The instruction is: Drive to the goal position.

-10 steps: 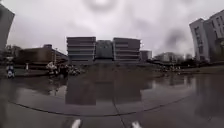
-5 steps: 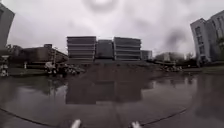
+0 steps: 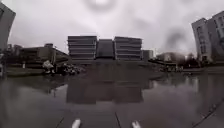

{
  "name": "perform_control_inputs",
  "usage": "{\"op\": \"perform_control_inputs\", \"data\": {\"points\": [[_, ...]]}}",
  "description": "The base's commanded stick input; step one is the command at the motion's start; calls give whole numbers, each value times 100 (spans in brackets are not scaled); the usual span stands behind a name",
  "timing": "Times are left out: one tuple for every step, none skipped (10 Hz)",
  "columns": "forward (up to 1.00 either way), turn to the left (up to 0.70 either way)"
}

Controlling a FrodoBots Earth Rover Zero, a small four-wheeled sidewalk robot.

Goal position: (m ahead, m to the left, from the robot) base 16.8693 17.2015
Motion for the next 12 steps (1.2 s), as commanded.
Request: {"op": "perform_control_inputs", "data": {"points": [[70, 0], [70, 0], [70, 0], [70, 0], [70, 0], [70, 0], [70, 0], [70, 0], [70, 0], [70, 0], [70, 0], [70, 0]]}}
